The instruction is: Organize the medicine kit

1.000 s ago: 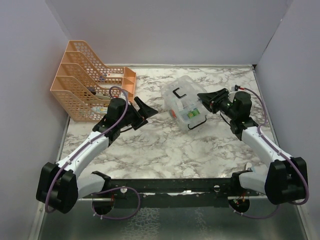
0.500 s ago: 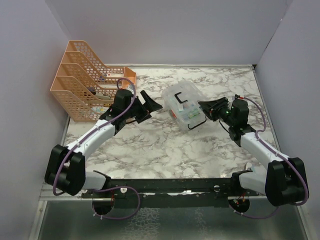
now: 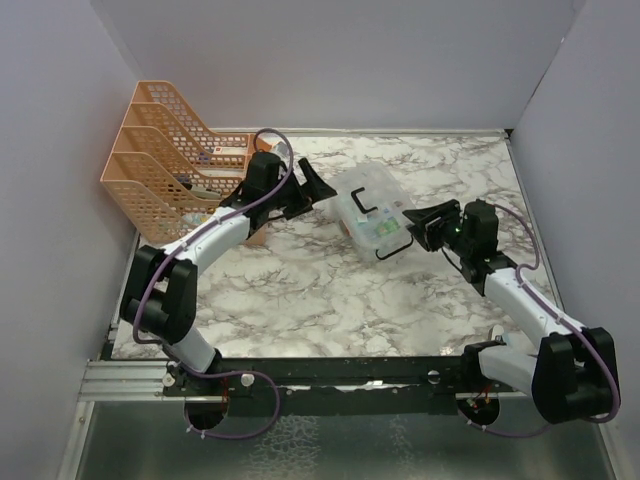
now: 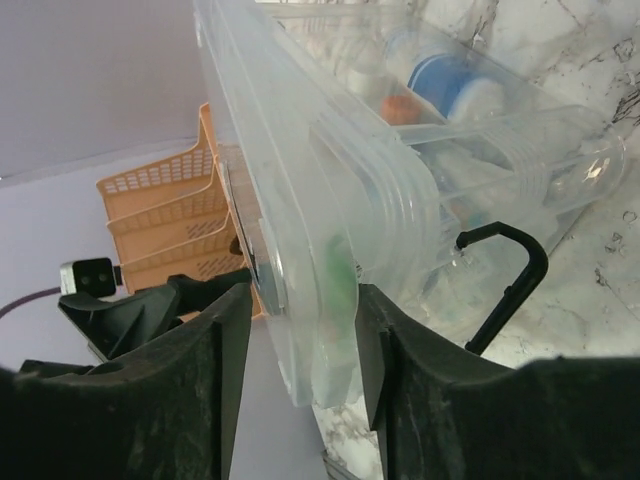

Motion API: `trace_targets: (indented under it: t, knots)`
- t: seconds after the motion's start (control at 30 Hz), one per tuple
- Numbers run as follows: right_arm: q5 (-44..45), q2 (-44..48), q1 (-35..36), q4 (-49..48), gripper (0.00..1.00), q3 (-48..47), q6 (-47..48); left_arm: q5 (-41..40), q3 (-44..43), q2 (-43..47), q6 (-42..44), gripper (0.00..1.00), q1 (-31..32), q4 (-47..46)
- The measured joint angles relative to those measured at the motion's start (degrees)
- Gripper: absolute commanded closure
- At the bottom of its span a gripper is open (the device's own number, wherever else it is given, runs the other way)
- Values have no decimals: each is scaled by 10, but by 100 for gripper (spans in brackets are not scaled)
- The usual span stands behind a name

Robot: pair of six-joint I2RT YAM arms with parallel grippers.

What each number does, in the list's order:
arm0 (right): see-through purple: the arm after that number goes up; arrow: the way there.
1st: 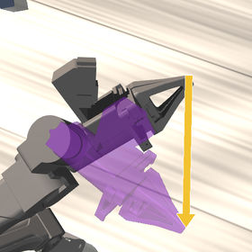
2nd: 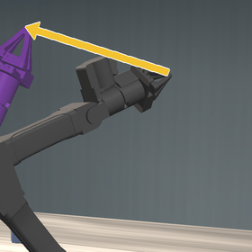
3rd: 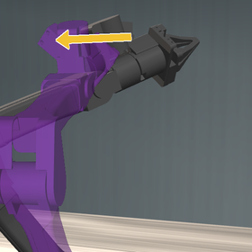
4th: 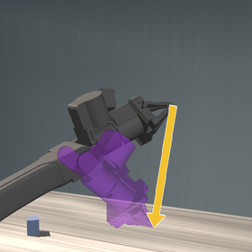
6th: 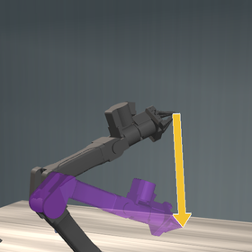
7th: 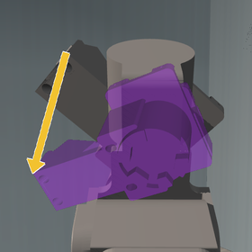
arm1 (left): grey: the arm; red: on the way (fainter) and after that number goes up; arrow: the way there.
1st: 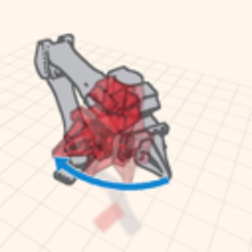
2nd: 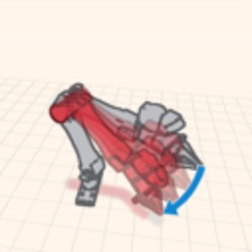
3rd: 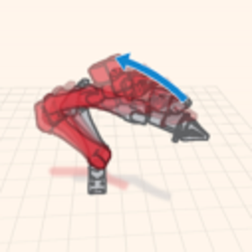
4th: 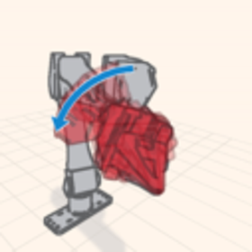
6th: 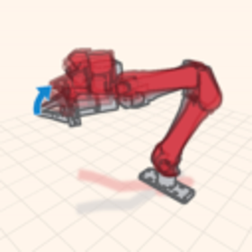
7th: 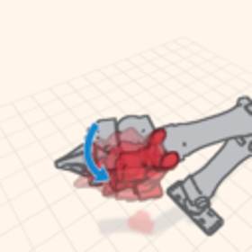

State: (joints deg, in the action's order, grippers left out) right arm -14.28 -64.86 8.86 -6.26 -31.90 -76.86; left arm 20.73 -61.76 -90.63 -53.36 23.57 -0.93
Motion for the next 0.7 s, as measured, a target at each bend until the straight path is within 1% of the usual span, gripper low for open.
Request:
trace_targets:
  t: [0.13, 0.3, 0.47, 0.63, 0.7]
  knots:
    - [16, 8, 0, 55, 45, -20, 8, -11, -65, -41, 29, 9, 0, 8]
    - [41, 15, -1, 127, 44, -42, 22, -24, -133, -90, 85, 9, 0, 33]
    - [69, 16, -1, 194, 41, -71, 50, -30, -210, -143, 165, 9, 0, 85]
    - [74, 16, -1, 214, 35, -83, 79, -28, -280, -175, 246, 9, 0, 132]
    - [71, 15, -1, 215, 33, -83, 94, -28, -308, -186, 273, 7, 0, 144]
